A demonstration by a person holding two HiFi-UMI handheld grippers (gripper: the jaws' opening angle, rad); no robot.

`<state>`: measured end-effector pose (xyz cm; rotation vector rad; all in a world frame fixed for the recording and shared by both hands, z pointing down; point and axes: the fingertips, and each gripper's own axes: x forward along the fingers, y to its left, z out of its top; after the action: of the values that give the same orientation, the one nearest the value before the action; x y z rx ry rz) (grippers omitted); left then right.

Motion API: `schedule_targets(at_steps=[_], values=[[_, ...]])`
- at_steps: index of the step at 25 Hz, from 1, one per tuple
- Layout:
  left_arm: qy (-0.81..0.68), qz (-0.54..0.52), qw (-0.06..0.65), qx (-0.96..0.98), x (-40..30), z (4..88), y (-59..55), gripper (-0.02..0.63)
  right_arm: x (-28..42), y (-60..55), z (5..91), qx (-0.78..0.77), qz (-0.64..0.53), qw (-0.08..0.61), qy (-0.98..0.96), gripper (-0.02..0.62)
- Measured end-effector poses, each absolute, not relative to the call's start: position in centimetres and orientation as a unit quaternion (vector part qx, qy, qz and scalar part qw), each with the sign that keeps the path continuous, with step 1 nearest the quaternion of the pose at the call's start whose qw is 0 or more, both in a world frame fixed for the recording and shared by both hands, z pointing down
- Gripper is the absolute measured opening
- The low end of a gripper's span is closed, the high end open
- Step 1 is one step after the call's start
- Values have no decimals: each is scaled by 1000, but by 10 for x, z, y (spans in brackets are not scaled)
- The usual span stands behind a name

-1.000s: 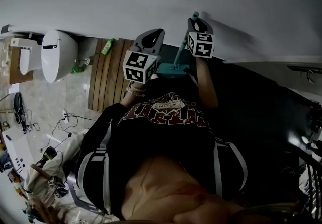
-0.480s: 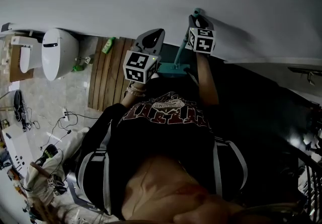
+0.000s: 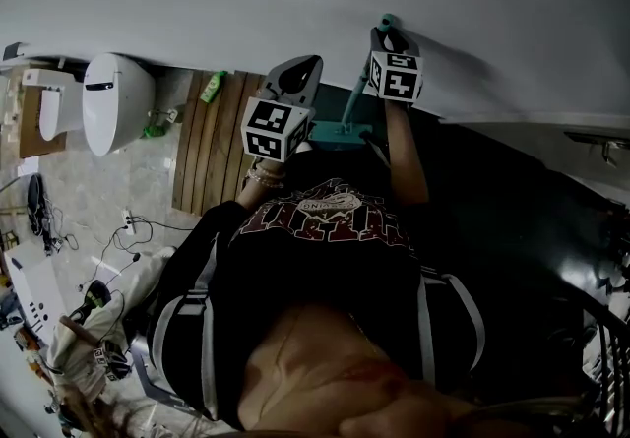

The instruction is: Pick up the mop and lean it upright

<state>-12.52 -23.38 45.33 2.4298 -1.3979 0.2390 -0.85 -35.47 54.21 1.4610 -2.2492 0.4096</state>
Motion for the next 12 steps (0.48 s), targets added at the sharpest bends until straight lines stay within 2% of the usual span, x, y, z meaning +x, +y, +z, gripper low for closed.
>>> schedule_targets(at_steps=[12], values=[[-487,88,165,853,-121,455,-231,40,-9,-332,531,519,142,211,-816,114]])
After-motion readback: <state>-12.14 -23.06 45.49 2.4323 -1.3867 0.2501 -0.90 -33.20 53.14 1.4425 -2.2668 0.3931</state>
